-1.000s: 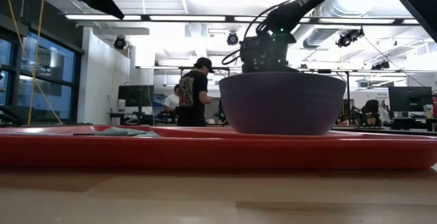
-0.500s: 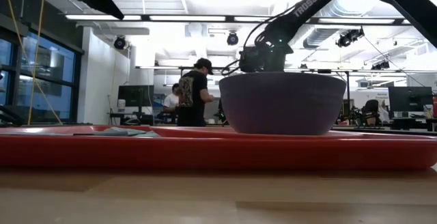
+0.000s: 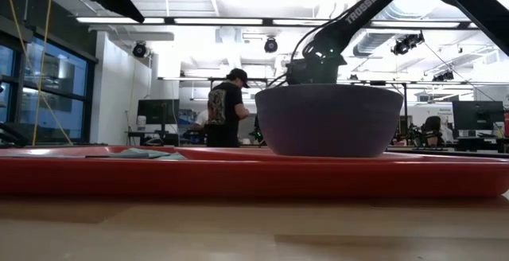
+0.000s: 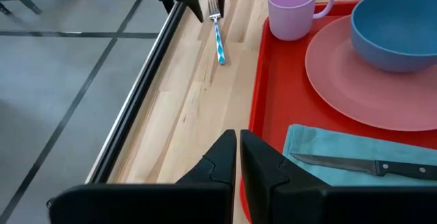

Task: Set up tray
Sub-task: Put the white blue fork on top of the blue napkin to the left of the black knife

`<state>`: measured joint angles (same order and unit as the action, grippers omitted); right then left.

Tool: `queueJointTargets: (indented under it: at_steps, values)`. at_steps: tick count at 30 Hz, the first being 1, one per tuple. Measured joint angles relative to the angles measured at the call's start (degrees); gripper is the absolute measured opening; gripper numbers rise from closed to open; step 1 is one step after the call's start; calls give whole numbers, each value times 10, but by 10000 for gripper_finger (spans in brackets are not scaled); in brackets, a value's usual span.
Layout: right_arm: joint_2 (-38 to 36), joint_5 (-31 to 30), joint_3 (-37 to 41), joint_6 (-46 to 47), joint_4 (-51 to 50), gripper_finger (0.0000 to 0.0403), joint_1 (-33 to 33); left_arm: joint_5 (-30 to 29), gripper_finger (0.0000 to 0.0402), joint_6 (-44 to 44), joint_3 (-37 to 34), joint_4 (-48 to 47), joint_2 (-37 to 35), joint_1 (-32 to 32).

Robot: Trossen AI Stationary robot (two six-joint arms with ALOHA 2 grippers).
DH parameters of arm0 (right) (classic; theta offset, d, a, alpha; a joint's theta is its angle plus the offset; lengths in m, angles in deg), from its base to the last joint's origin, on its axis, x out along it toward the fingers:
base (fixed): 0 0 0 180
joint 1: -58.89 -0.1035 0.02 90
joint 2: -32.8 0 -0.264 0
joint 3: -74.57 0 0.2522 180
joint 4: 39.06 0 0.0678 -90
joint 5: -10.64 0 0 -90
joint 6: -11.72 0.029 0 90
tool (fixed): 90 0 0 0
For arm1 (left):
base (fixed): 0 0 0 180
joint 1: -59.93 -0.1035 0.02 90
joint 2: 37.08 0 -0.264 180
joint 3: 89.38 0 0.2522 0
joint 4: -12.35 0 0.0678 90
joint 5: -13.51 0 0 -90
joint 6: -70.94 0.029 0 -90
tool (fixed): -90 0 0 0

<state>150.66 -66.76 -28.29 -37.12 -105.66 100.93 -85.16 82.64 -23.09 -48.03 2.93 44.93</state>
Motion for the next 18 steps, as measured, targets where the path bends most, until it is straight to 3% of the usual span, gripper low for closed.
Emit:
queueJointTargets:
  at_steps: [18]
  values:
    - [20,27,0,16,-21,208,-3,-12,53,0,0,0,0,0]
